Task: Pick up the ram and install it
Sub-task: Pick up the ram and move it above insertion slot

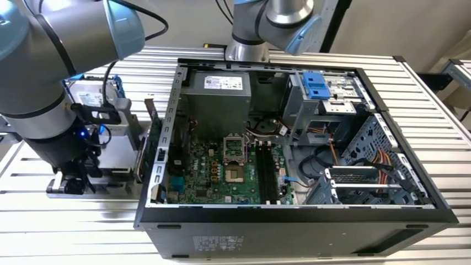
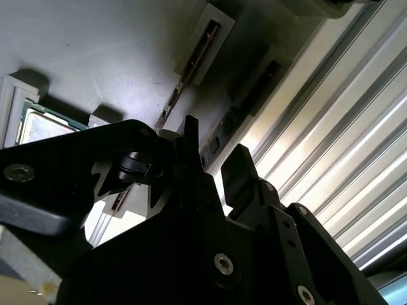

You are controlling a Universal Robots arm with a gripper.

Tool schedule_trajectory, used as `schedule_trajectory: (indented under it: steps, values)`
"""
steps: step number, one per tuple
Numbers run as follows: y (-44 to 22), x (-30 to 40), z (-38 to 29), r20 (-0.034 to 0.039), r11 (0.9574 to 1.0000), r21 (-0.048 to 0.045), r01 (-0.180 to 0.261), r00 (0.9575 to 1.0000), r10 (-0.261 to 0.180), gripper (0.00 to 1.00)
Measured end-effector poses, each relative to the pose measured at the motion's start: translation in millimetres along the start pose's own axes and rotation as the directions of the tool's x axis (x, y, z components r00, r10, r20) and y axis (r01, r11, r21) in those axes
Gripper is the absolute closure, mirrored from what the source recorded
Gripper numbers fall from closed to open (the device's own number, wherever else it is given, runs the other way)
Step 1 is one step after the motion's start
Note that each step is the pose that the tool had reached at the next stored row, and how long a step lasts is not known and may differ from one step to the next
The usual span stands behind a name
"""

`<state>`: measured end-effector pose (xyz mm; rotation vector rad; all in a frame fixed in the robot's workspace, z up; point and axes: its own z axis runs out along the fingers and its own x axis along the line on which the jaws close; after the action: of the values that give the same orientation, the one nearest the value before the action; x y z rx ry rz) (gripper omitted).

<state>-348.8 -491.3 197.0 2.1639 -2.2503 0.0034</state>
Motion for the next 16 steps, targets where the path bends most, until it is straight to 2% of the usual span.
schedule_trajectory:
  steps: [16]
  values:
    - [2.0,2.5,5.0,0.0001,1.0,0.0002,-0.001,1.0,0.001,0.0]
